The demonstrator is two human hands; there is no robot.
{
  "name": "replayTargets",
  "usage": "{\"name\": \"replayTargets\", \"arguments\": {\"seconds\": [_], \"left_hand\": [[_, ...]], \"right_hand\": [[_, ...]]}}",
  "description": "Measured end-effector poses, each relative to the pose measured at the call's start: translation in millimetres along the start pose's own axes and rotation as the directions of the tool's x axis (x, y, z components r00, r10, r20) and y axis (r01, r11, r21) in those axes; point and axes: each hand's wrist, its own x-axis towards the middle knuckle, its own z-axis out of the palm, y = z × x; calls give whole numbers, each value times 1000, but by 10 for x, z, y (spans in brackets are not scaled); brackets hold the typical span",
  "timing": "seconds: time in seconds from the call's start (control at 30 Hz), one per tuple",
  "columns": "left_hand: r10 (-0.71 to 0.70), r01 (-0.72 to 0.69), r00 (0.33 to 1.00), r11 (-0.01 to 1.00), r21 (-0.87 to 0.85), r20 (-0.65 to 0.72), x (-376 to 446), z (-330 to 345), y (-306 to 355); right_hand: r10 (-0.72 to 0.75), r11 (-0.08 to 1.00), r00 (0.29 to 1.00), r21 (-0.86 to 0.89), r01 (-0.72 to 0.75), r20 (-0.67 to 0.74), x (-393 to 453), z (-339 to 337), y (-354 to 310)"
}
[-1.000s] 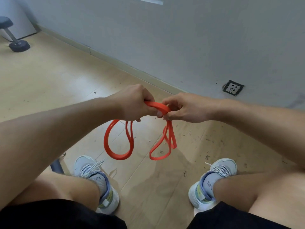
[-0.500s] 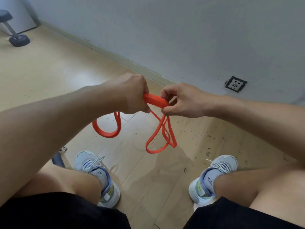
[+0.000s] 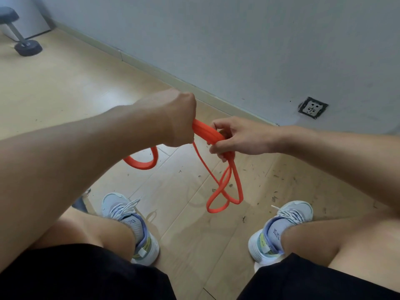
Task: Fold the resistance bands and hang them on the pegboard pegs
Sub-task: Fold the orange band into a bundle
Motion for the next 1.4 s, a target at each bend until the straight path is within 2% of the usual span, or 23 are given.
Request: {"name": "replayTargets", "arguments": {"seconds": [0.13,0.33,0.53,0.67,0.8,1.17,1.3,1.4], "left_hand": [[-25,26,999,1000,-7,39,-11,-12,-29],[-14,26,992,995,-95,122,-47,-43,24],[41,-36,999,941,-336,9,-68,-61,53],[41,-62,997,919,-390,-60,-60,-54,40],[30,-60,996,911,-408,-80,-60,-51,13],[-11,-34,996,875,-482,-91,-16,-29,-143],[45,-79,996,858,-507,-80,-18,11,-142],[91,-120,992,883,-453,-85,-2,74,-94]], "right_hand": [[2,1000,1000,-12,-2,-18,-20,-55,48],[-30,991,997,-134,21,-67,-9,-57,106],[-105,994,988,-21,104,-114,-18,-22,116],[-103,993,995,50,104,-20,-23,-37,94],[-71,995,997,67,70,14,-50,-37,68],[-84,993,971,63,101,-225,-56,-111,71],[-88,995,967,18,95,-238,-67,-128,73],[-91,996,965,-23,88,-245,-73,-109,51]]}}
